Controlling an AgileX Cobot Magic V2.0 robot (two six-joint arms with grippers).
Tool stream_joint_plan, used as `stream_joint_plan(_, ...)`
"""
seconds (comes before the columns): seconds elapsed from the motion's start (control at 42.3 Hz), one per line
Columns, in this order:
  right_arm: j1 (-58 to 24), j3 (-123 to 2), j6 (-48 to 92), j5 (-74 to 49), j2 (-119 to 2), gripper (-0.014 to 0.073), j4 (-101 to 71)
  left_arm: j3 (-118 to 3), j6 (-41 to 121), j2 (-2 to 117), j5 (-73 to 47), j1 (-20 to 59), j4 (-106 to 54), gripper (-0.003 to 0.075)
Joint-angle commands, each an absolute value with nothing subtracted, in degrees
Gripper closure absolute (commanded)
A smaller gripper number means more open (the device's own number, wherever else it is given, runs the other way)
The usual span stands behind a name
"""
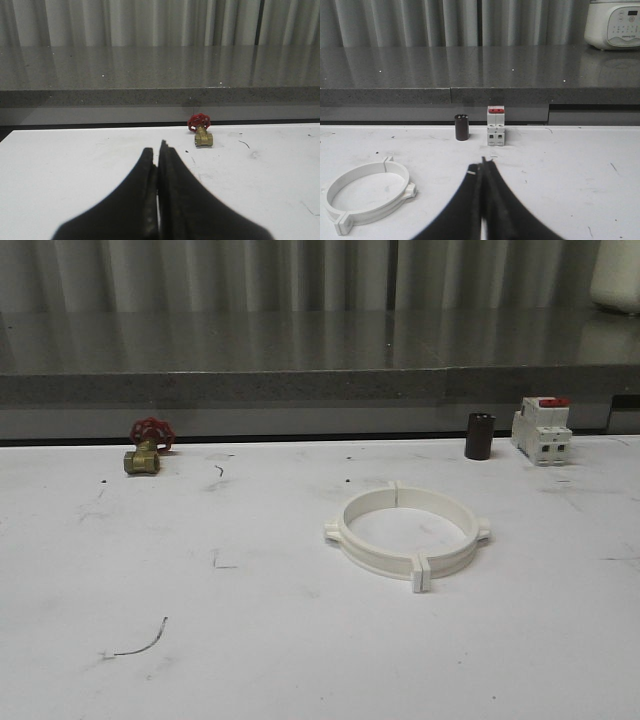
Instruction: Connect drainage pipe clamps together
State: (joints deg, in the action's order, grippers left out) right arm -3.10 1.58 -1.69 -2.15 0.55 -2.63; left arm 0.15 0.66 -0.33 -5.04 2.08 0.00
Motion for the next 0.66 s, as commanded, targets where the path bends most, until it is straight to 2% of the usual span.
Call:
stream_joint_plan(0.0,-2.79,1.32,-1.88,2.89,1.52,0.0713,-2.12,1.62,0.00,-0.96,0.00,2.65,-0.67,0.0741)
stream_joint_plan(0.638,-0.89,1.32,-1.88,2.92,1.52,0.0713,-2.12,1.62,0.00,-0.85,0.00,2.65,-0.67,0.0741)
